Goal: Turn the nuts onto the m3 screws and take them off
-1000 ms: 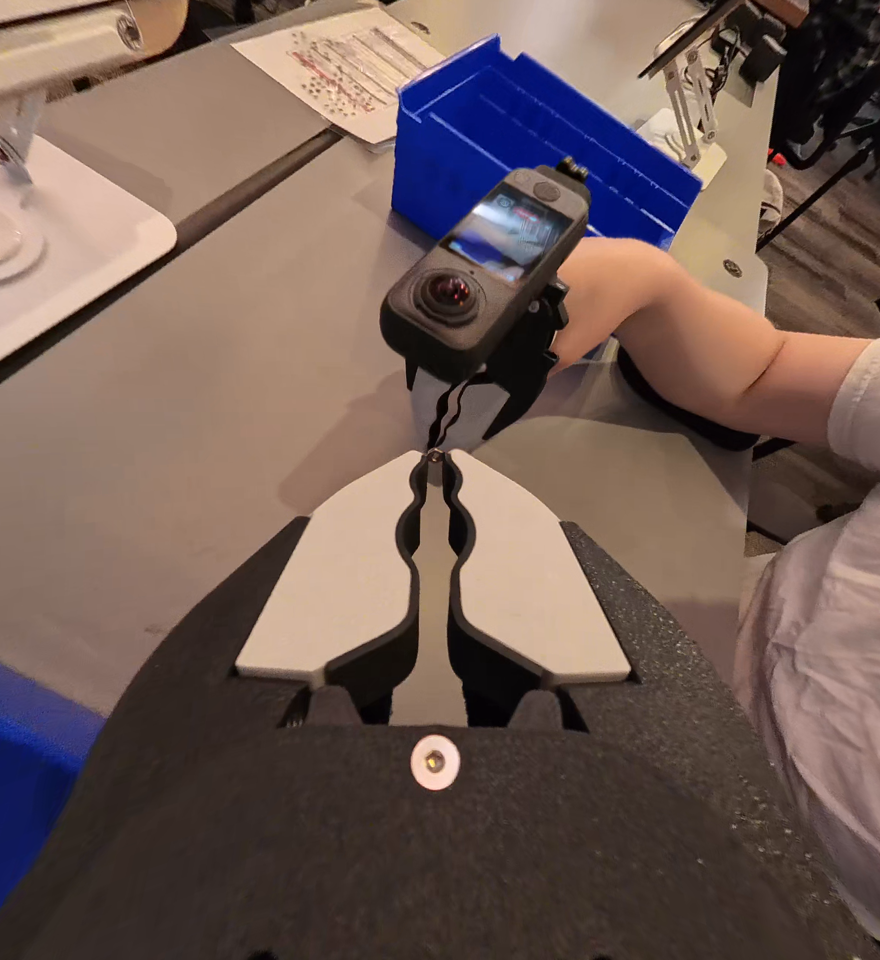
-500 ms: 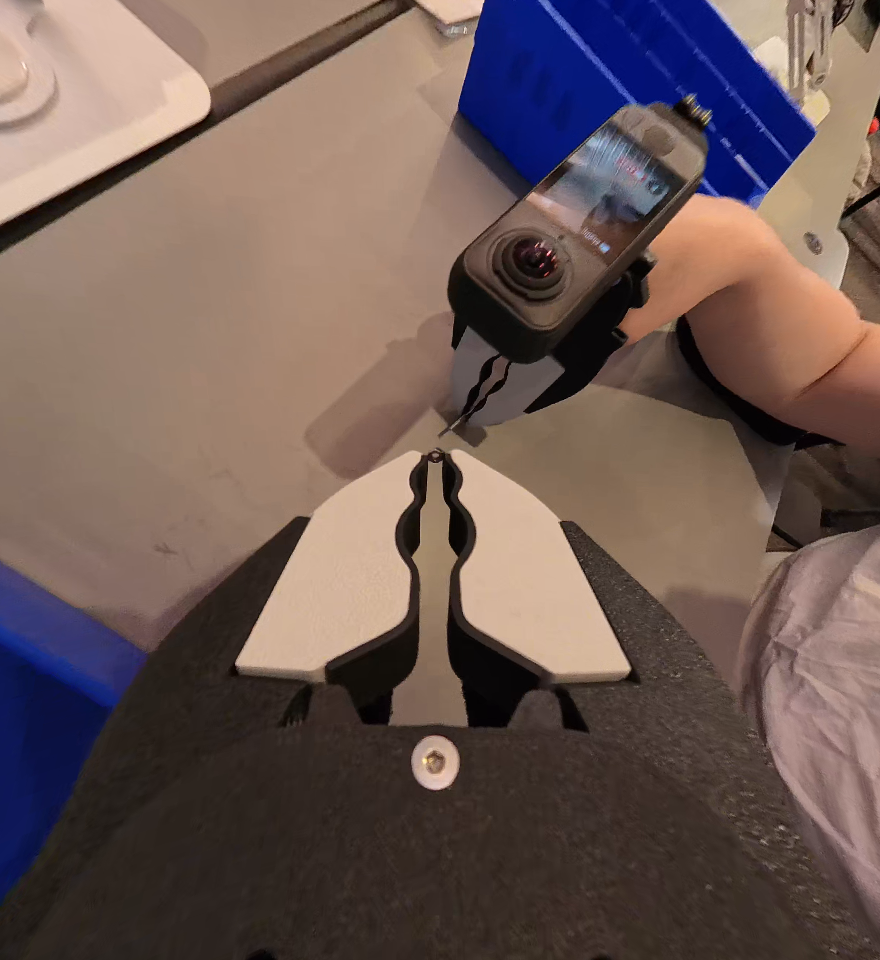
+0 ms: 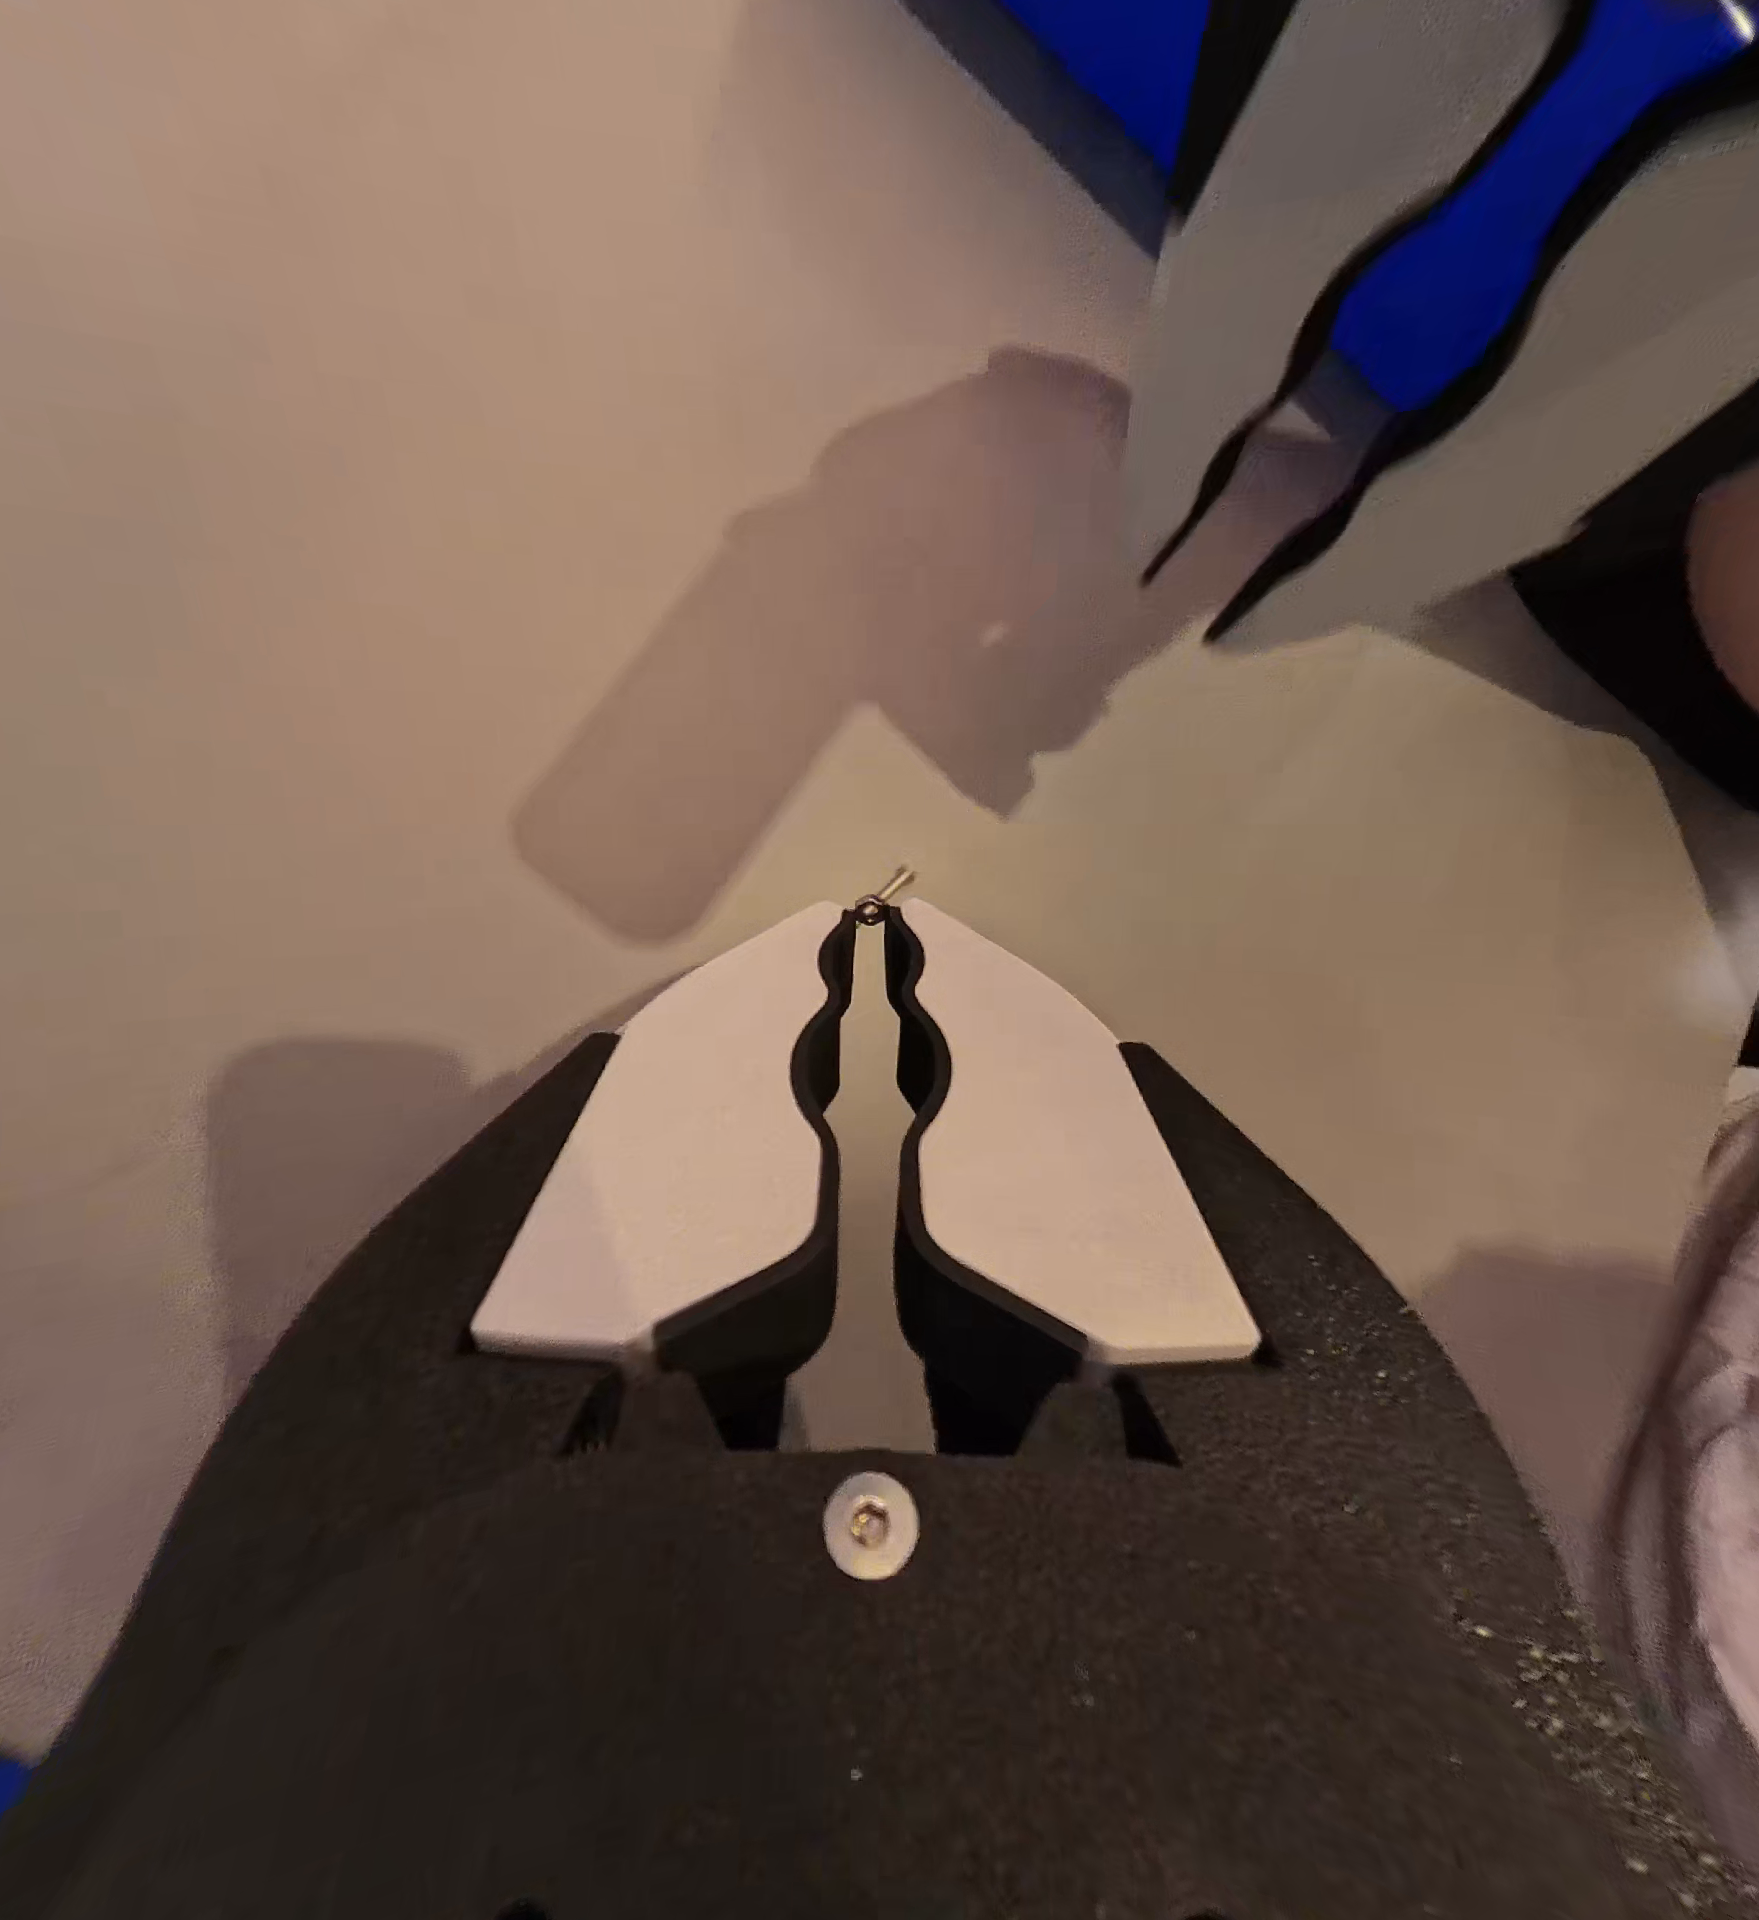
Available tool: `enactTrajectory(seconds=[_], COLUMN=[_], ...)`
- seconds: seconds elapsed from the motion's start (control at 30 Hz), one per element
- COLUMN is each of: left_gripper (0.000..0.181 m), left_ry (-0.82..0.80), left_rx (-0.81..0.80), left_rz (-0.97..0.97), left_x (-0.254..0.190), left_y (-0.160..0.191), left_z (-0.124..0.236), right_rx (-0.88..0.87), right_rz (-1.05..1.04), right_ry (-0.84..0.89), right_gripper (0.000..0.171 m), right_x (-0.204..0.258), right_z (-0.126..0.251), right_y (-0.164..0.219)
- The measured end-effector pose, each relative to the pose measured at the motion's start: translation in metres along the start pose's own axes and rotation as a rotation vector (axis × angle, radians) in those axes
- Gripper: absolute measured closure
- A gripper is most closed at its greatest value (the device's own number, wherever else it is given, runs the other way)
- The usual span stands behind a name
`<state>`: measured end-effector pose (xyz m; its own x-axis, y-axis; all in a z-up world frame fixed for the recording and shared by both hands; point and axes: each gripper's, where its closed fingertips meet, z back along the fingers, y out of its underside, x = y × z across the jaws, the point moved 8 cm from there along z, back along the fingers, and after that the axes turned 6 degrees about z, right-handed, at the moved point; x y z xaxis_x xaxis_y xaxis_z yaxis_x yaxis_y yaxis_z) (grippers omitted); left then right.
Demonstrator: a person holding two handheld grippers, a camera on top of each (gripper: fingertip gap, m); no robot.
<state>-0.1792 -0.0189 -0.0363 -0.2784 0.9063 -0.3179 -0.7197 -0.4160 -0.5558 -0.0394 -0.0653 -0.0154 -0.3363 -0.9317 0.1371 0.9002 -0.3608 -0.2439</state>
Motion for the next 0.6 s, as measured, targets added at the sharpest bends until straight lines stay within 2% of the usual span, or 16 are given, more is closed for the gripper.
enactTrajectory(seconds=[0.17,0.33,0.4,0.6], left_gripper=[0.177,0.176,0.177,0.177], left_ry=[-0.01,-0.142,-0.179,-0.127], left_rx=[0.115,0.278,0.325,0.407], left_rz=[-0.211,-0.357,-0.35,-0.348], left_x=[-0.031,-0.045,-0.049,-0.059], left_y=[0.004,0.015,0.017,0.014], left_z=[-0.039,-0.064,-0.068,-0.073], right_rx=[-0.034,-0.104,-0.126,-0.141], right_rz=[0.003,0.012,-0.008,-0.018], right_ry=[0.009,0.011,0.024,0.019], right_gripper=[0.157,0.157,0.157,0.157], right_x=[0.021,0.025,0.022,0.018], right_z=[0.035,0.052,0.056,0.059], right_y=[0.022,0.038,0.041,0.046])
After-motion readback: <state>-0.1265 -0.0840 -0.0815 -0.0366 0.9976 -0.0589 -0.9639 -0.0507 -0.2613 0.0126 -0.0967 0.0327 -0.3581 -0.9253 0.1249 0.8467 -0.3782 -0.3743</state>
